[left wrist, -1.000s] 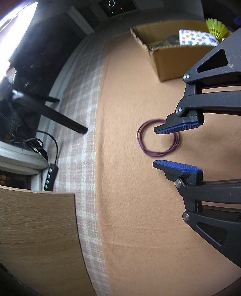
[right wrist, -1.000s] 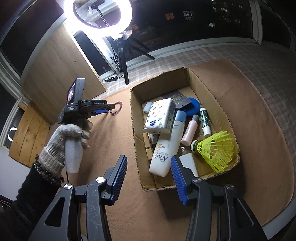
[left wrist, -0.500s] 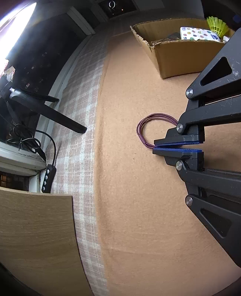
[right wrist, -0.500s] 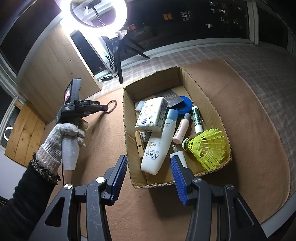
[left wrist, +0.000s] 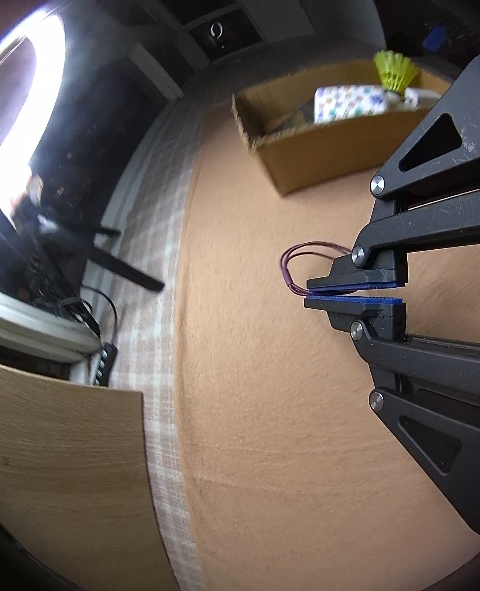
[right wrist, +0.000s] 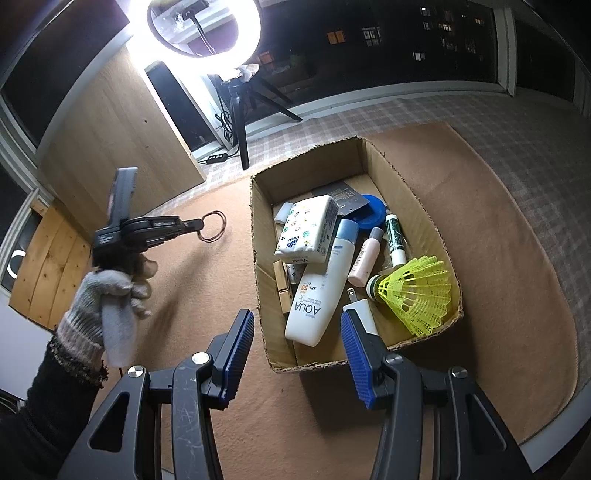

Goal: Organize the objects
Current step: 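Carry the rubber band into the box with the left tool and release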

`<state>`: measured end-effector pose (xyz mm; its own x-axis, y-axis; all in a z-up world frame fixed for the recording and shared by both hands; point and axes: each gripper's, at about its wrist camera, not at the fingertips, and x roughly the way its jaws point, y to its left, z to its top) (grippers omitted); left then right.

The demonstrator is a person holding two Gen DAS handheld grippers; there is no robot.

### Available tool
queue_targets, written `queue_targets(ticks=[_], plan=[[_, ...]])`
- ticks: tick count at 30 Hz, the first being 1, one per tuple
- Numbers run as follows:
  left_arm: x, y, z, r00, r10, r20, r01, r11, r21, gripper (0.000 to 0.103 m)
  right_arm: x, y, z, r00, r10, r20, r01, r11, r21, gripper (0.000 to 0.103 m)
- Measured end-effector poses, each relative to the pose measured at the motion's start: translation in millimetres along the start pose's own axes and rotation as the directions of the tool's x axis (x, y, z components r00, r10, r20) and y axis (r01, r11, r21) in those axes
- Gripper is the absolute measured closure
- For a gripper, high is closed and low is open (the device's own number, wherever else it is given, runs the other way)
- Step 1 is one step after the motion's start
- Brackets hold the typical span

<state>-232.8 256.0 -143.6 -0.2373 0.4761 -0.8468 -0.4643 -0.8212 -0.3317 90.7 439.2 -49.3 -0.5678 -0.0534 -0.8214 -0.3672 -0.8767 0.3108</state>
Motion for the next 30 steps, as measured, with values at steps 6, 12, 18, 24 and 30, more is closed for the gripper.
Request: queue_targets(ticks=[6, 12, 18, 24, 30], plan=[[-36.6, -45.2, -16.3, 0.996, -0.091, 0.023, 0.088, 0.991, 0.099, 0.101, -4.5, 0.0, -6.3, 1.000, -0.013, 0.010, 0.013, 1.000, 0.005, 0.058], [-52.7, -113.0, -39.7, 0.983, -0.184, -0.010, 0.181, 0.956, 0.233, 0.101, -10.9, -2.8, -12.3, 1.000, -0.021, 0.017, 0.021, 1.000, 0.004, 0.058], [-50.4, -166.4, -66.6, 0.977, -0.206, -0.060, 0.214, 0.919, 0.331, 0.101, -18.2, -8.0, -18.6, 0.999, -0.027, 0.024, 0.027, 1.000, 0.012, 0.058], [-48.0, -197.7, -85.3, 0.978, -0.193, -0.078, 0.208, 0.899, 0.385, 0.101, -25.0, -12.0, -25.4, 0.999, -0.037, 0.030, 0.036, 0.999, 0.015, 0.058], [-54.6, -214.1, -94.7, 0.983, -0.173, -0.064, 0.184, 0.881, 0.436, 0.101, -29.3, -16.5, -29.5, 0.999, -0.040, 0.032, 0.039, 0.999, 0.022, 0.058]])
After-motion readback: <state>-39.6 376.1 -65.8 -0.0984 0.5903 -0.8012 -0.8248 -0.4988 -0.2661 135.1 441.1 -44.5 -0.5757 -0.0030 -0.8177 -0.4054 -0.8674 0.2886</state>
